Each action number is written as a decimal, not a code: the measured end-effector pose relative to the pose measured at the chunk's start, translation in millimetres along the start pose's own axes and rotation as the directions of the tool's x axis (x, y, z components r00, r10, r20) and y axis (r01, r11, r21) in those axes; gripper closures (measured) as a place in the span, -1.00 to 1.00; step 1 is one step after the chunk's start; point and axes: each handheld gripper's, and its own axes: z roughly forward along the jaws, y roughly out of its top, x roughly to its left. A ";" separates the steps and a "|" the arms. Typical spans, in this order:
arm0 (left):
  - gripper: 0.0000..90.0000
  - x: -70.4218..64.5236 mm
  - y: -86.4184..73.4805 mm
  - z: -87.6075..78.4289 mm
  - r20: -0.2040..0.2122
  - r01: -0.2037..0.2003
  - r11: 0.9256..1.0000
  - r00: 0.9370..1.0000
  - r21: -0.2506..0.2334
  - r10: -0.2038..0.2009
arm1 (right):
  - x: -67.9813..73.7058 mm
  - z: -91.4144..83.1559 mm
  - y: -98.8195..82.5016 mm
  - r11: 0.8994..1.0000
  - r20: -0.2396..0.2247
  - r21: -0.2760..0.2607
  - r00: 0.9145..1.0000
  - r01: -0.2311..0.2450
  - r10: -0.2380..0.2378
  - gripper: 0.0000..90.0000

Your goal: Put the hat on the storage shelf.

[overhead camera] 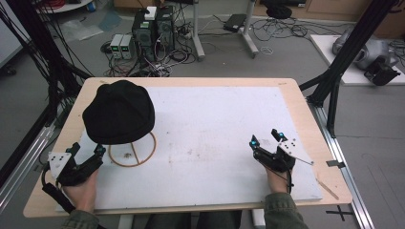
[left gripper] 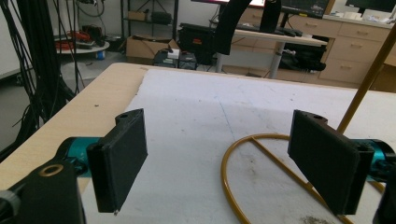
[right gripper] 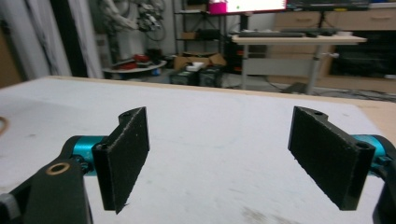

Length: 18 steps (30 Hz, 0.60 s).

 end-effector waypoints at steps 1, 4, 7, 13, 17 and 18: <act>-0.56 0.1 -0.1 0.3 -0.001 0.000 1.000 1.000 0.003 0.000 | -1.0 -1.4 0.0 1.000 0.016 -0.001 1.000 0.007 -0.007 -0.58; -0.56 -0.3 -0.2 0.9 0.001 0.000 1.000 1.000 0.002 0.000 | -3.8 -6.1 -1.7 1.000 0.062 -0.014 0.998 0.020 -0.019 -0.59; -0.56 -1.1 -0.1 0.6 0.004 0.004 1.000 1.000 0.000 -0.004 | -7.4 -7.7 -3.9 1.000 0.085 -0.015 0.996 0.017 -0.016 -0.59; -0.56 -0.9 0.0 0.5 0.005 0.007 1.000 1.000 0.001 -0.007 | -10.5 -10.1 -3.5 1.000 0.089 -0.030 0.996 -0.003 0.006 -0.59; -0.56 -0.6 0.0 0.8 0.005 0.008 1.000 1.000 0.001 -0.008 | -11.0 -9.6 -5.7 1.000 0.090 -0.022 0.996 -0.004 0.006 -0.60; -0.56 -0.7 -0.1 0.8 0.006 0.009 1.000 1.000 0.002 -0.009 | -11.0 -9.6 -5.7 1.000 0.090 -0.022 0.996 -0.004 0.006 -0.60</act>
